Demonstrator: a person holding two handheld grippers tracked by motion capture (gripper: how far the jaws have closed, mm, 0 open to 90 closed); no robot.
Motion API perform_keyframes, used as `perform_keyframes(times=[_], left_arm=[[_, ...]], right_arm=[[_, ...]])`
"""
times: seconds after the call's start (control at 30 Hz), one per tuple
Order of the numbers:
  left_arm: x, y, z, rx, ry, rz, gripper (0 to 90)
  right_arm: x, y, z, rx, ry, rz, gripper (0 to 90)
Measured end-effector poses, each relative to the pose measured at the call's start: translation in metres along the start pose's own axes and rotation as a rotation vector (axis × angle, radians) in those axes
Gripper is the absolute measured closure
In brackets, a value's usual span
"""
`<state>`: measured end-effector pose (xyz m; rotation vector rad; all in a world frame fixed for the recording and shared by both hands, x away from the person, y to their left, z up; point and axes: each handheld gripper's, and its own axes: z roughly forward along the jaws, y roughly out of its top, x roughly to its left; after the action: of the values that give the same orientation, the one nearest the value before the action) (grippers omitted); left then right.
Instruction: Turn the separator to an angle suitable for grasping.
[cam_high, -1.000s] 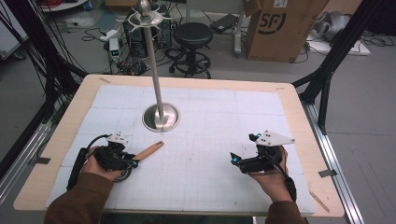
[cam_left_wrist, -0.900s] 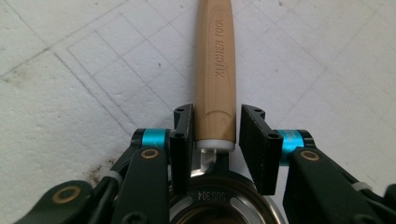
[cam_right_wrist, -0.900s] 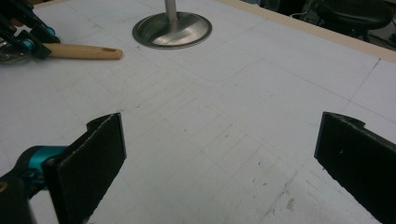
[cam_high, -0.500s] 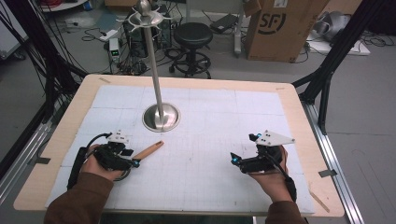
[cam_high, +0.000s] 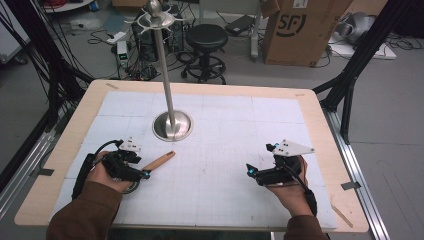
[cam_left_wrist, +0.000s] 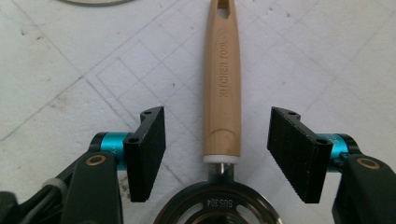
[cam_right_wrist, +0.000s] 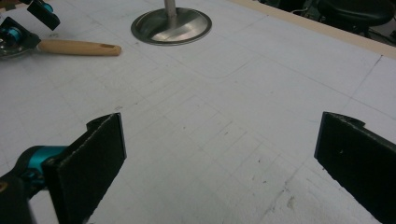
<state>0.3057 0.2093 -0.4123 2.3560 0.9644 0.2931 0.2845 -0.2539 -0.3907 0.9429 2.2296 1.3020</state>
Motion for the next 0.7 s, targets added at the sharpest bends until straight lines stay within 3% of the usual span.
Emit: perform_keyframes(times=[0.07,0.3,0.7], left_arm=[[0.000,0.001,0.001,0.020,0.016,0.014,37.8],[-0.004,0.003,0.006,0.080,0.013,0.053,41.8],[-0.007,0.004,0.012,0.146,0.000,0.066,55.6]], right_arm=[[0.000,0.000,0.000,0.002,0.000,-0.002,0.8],[0.000,0.000,0.001,0.004,-0.001,-0.001,0.8],[0.000,-0.001,0.001,0.007,-0.003,-0.002,0.8]])
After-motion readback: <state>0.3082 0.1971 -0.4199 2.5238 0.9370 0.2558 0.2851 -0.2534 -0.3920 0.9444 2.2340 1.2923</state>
